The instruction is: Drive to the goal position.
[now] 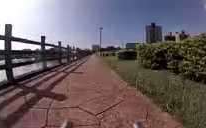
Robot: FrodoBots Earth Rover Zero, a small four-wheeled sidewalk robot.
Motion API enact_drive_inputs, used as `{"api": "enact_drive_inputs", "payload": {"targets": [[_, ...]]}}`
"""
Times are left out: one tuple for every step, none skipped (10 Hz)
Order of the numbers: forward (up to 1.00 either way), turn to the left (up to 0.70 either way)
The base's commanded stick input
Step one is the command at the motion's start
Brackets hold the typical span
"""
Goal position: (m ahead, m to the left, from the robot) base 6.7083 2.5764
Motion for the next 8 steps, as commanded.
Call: {"api": "enact_drive_inputs", "payload": {"targets": [[0.5,0.0],[0.5,0.0],[0.5,0.0],[0.5,0.0],[0.5,0.19],[0.5,0.45],[0.5,0.5],[0.5,0.37]]}}
